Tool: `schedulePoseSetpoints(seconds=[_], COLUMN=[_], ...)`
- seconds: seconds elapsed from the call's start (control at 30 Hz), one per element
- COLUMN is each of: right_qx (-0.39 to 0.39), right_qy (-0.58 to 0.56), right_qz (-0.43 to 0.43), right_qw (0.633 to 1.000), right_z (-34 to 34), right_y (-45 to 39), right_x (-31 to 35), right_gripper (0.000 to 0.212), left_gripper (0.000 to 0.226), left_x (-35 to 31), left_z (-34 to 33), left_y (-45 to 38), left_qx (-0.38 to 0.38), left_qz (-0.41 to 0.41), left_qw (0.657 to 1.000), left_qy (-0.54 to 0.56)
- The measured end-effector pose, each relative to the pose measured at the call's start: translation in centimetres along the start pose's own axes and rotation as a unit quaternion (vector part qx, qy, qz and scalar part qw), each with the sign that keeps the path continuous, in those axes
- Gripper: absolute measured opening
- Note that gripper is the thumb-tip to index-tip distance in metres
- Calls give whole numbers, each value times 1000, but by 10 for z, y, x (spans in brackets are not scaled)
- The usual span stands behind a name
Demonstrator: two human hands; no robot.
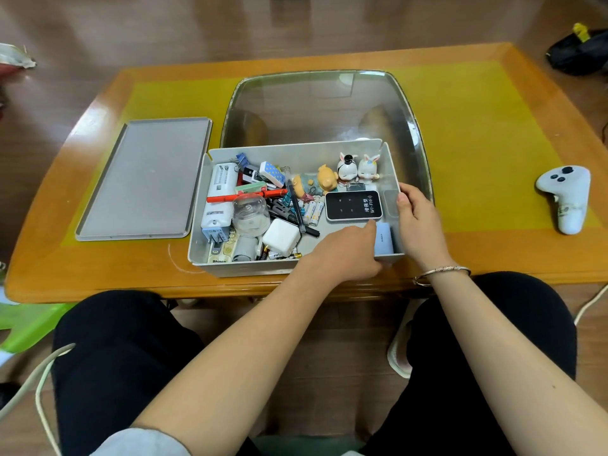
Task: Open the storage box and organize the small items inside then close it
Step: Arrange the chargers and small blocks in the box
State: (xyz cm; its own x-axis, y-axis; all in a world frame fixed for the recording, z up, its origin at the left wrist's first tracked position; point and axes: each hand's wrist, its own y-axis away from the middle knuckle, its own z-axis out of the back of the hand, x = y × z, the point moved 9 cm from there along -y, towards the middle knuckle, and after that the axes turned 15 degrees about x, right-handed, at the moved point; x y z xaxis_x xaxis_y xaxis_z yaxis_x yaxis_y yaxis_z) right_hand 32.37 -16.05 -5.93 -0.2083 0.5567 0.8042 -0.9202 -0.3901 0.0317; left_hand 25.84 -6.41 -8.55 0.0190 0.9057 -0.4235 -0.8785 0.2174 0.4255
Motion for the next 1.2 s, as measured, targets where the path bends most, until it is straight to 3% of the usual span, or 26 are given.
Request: schedulePoseSetpoints(seconds=[0.1,0.23,0.37,0.5,0.67,0.8,0.97,1.07,1.2], right_qx=[2,0,2,-11,-84,3,161,218,304], right_qy=[-3,-3,15,78,197,198,178,184,200], right_qz=[0,2,-3,3,46,120,151,172,189], right_qw=[1000,1000,1000,997,976,973,959,943,912], right_z=[-1,0,0,4,12,-30,-98,-130,-165], right_y=[0,1,2,2,15,11,8,10,10], right_x=[0,2,4,17,50,88,114,130,149], right_gripper=[33,32,33,33,34,29,19,18,22], left_gripper=[73,47,45,47,50,30,28,40,42], left_x=[-2,-13,-15,-8,11,52,128,163,186], left_z=[0,3,3,8,38,70,87,84,72], left_y=[3,14,19,30,68,110,162,182,177], left_qx=[2,-37,-32,-37,-137,-259,-369,-368,-296], left_qz=[-7,-46,-49,-54,-46,11,189,257,275], left_qw=[999,992,988,989,988,966,909,892,913], left_qy=[-48,-115,-144,-133,-55,-6,39,46,52])
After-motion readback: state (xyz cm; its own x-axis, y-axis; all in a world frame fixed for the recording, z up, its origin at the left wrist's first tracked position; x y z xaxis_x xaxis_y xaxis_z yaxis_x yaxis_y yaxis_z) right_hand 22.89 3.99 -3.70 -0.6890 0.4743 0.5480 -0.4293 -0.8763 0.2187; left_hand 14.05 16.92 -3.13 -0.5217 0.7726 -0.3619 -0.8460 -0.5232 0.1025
